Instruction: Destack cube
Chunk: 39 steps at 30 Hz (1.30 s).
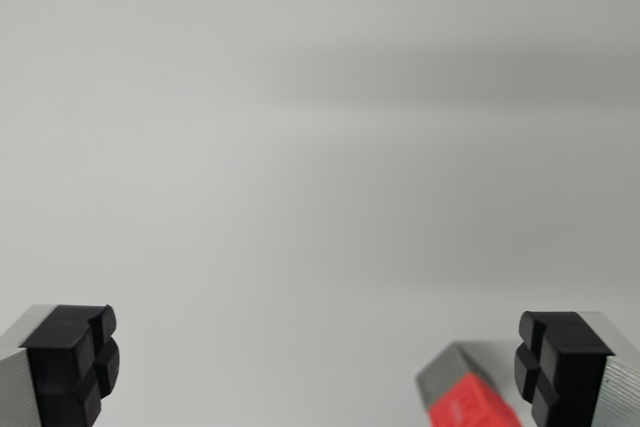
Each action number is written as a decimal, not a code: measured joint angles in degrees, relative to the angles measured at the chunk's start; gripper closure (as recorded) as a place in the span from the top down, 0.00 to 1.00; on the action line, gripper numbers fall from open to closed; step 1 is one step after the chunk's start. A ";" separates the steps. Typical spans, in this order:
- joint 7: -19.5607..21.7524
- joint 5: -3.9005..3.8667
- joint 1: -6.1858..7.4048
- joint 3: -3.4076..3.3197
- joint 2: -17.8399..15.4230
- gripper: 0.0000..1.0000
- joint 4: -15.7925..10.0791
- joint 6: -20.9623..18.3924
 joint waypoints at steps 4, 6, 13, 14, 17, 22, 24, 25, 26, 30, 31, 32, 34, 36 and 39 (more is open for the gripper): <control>0.00 0.00 0.00 0.00 0.00 1.00 0.00 0.00; 0.00 0.00 0.00 0.00 0.00 1.00 0.00 0.00; 0.00 0.00 0.00 0.00 0.00 1.00 -0.01 0.00; 0.02 0.00 0.00 0.00 0.00 1.00 -0.02 0.00; 0.09 0.00 0.00 -0.03 -0.01 1.00 -0.17 0.00; 0.34 0.00 -0.02 -0.15 -0.21 1.00 -0.74 0.15; 0.49 0.00 -0.04 -0.22 -0.40 1.00 -1.13 0.32; 0.61 0.00 -0.05 -0.26 -0.53 1.00 -1.37 0.44; 0.72 0.00 -0.05 -0.30 -0.68 1.00 -1.63 0.55; 1.19 0.00 -0.09 -0.46 -1.17 1.00 -2.64 0.99; 1.35 0.00 -0.11 -0.52 -1.30 1.00 -2.97 1.14; 1.51 0.00 -0.13 -0.57 -1.45 1.00 -3.30 1.28; 1.76 0.00 -0.17 -0.66 -1.69 1.00 -3.89 1.52; 2.13 0.00 -0.25 -0.76 -2.06 1.00 -4.66 1.85; 2.71 0.00 -0.36 -0.94 -2.67 1.00 -5.89 2.32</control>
